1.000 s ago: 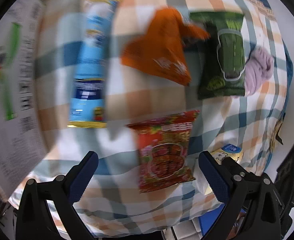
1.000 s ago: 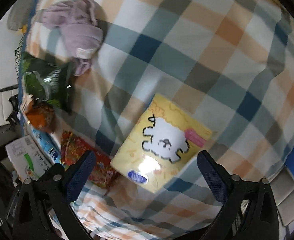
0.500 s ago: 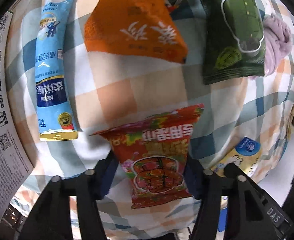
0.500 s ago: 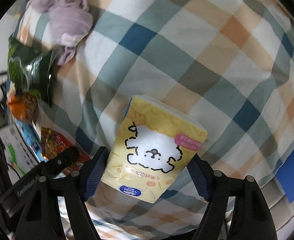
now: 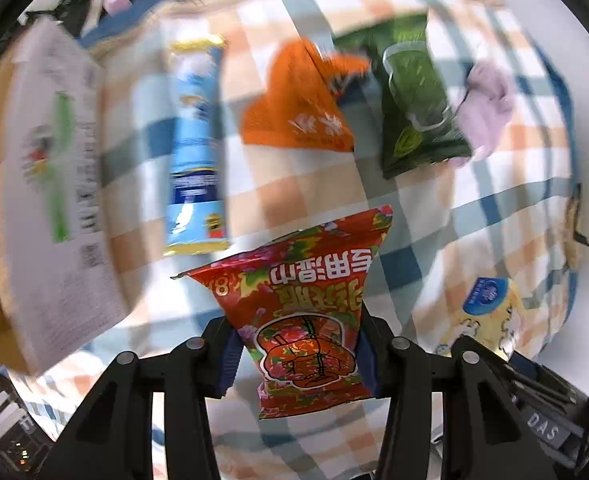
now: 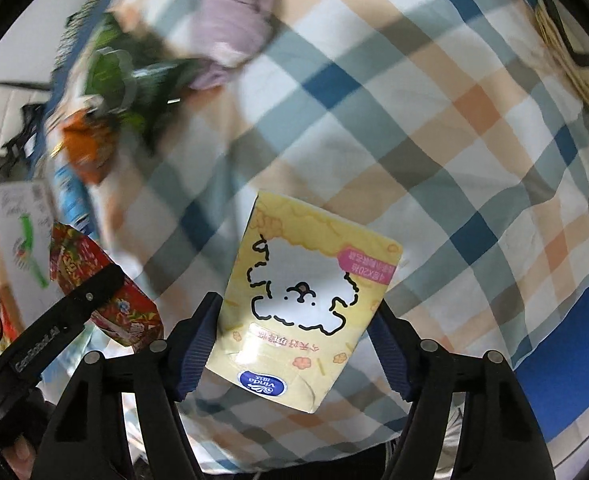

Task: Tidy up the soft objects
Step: 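Carry both items into the box and open both tools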

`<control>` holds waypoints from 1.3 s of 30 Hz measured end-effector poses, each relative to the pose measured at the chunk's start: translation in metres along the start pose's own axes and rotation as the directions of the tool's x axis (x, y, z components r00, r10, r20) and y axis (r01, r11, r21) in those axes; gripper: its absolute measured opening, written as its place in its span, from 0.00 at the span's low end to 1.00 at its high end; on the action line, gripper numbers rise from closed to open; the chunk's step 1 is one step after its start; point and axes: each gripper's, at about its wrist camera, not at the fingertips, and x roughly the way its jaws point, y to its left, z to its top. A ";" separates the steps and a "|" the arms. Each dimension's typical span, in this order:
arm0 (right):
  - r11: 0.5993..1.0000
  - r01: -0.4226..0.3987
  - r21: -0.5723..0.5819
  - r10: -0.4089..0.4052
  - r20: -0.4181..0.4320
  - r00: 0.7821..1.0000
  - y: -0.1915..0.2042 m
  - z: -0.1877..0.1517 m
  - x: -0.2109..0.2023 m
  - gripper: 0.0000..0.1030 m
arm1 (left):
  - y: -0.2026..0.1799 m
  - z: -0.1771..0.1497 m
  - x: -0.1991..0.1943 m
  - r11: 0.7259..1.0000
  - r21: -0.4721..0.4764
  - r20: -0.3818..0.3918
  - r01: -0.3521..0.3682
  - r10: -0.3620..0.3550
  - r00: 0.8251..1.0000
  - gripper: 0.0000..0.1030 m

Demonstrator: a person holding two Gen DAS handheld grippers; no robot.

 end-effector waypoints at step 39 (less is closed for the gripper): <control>0.834 0.125 -0.538 -0.055 0.144 0.988 0.447 -0.006 0.022 0.72 | 0.399 0.105 -0.067 0.893 -0.409 0.047 0.185 -0.182 0.982 0.44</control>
